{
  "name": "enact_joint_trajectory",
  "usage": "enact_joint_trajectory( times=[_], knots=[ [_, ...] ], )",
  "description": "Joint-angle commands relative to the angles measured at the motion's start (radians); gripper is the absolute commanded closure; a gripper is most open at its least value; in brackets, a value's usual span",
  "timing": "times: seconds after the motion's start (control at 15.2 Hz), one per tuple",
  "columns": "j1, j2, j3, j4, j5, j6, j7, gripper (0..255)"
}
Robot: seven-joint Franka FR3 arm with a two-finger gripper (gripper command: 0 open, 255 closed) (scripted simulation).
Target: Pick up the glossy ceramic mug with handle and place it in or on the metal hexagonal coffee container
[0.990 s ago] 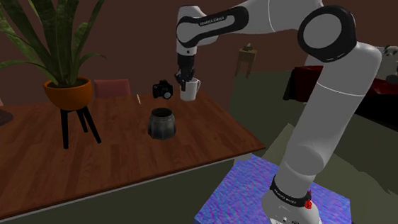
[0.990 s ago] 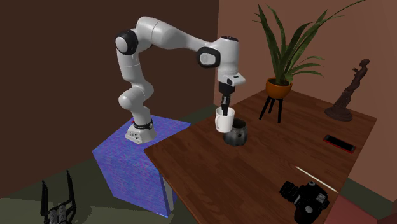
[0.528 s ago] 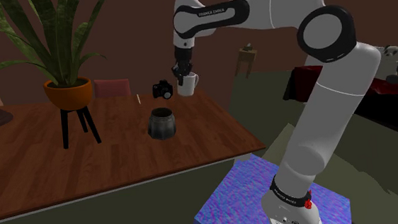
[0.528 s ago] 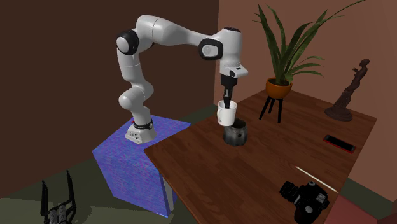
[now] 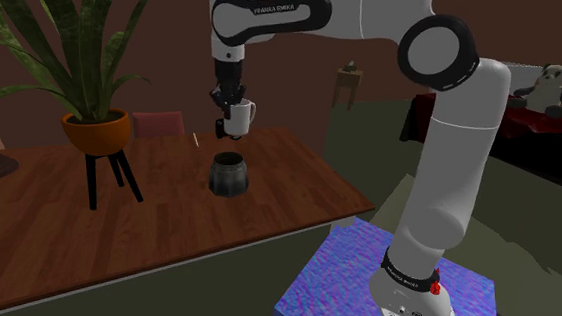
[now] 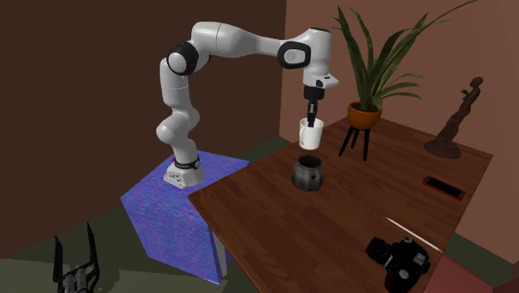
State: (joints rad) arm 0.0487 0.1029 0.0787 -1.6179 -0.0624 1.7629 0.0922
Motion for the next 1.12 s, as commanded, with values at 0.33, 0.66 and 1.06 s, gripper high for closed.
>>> enact_joint_trajectory(
  times=[0.33,0.66,1.06],
  knots=[
    [0.014,0.019,0.011,-0.043,-0.004,0.060,0.031,255],
    [0.014,0.022,0.010,-0.106,-0.006,0.127,0.035,255],
    [0.013,0.033,0.010,-0.173,-0.009,0.204,0.040,255]
  ],
)
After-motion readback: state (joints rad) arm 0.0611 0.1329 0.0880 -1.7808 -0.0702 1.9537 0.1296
